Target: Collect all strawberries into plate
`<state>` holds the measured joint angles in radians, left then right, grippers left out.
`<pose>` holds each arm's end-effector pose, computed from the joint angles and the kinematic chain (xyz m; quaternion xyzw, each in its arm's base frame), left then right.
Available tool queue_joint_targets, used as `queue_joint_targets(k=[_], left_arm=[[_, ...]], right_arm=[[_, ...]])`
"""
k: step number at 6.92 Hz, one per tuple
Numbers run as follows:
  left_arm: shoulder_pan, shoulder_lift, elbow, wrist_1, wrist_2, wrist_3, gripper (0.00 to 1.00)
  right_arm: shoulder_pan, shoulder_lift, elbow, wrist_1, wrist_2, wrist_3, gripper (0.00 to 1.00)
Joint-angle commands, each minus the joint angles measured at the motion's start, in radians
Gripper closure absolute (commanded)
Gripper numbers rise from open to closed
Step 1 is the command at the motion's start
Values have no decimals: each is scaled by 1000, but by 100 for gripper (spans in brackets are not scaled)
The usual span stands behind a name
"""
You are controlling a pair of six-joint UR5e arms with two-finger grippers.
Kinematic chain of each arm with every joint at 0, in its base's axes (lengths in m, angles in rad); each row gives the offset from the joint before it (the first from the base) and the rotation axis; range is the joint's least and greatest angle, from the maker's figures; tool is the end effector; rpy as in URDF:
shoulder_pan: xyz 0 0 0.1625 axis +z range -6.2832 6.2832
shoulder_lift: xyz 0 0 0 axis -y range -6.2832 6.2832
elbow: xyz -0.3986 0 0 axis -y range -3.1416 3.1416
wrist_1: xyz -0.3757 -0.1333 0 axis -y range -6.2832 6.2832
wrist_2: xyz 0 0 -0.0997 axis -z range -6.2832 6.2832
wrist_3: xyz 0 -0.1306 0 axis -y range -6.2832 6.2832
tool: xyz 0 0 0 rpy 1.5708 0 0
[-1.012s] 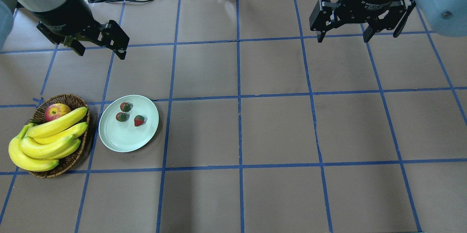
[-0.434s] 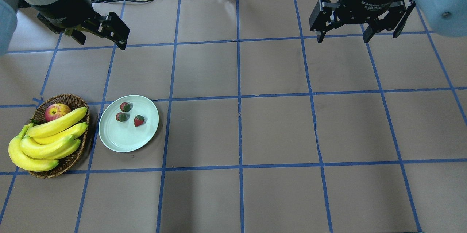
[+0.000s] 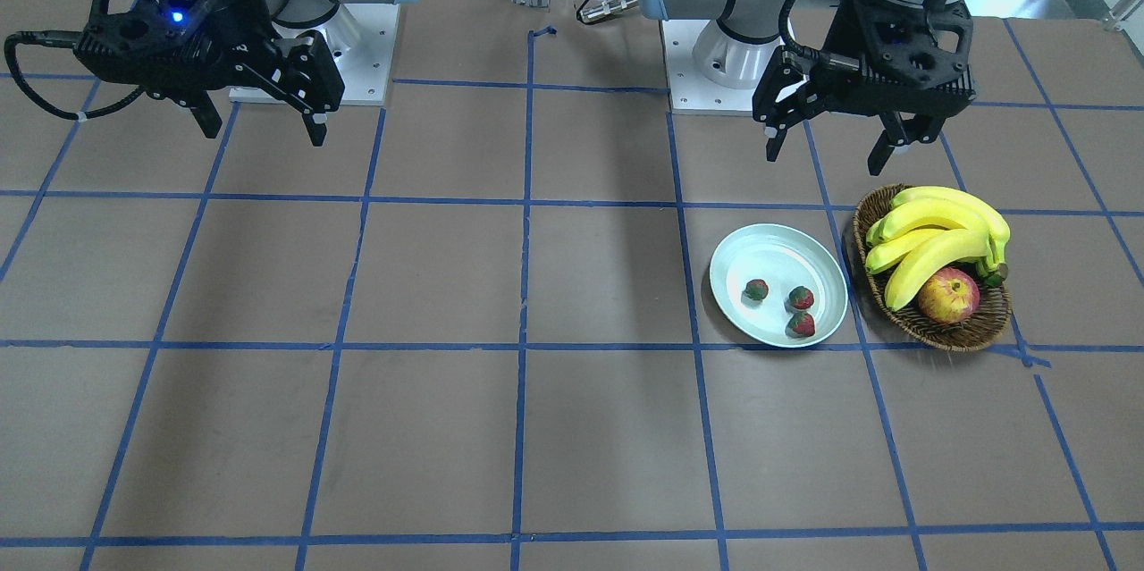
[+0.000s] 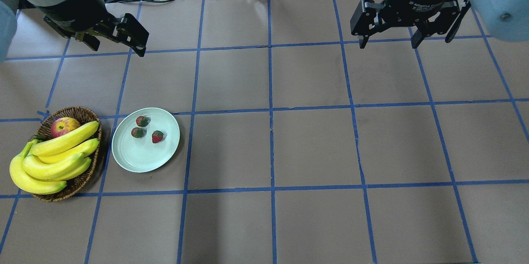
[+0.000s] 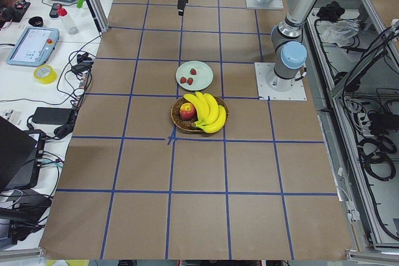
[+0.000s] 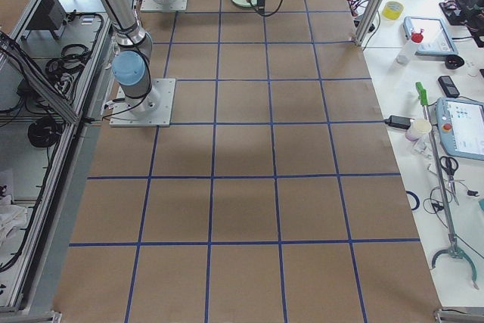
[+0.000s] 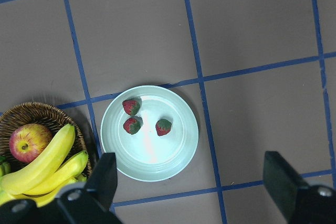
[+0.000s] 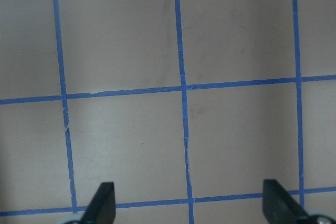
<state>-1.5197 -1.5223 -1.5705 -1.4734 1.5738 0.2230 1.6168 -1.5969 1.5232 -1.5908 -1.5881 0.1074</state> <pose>-0.1085 -0.4798 0.4643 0.0855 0.9937 -0.0721 0.0115 0.1528 -0.4692 0.4679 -0.0311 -0.9984 0.0474 0.0050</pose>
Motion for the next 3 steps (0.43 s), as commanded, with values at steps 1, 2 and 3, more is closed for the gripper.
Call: queue_joint_targets(k=[1, 2, 3], left_arm=[[0, 7, -3, -5, -3, -1, 0], [0, 10, -2, -7, -3, 1, 0], [0, 14, -9, -25, -1, 4, 0]], right_arm=[[0, 0, 0, 2, 0, 0, 0], [0, 0, 0, 0, 0, 0, 0], [1, 0, 0, 0, 0, 0, 0]])
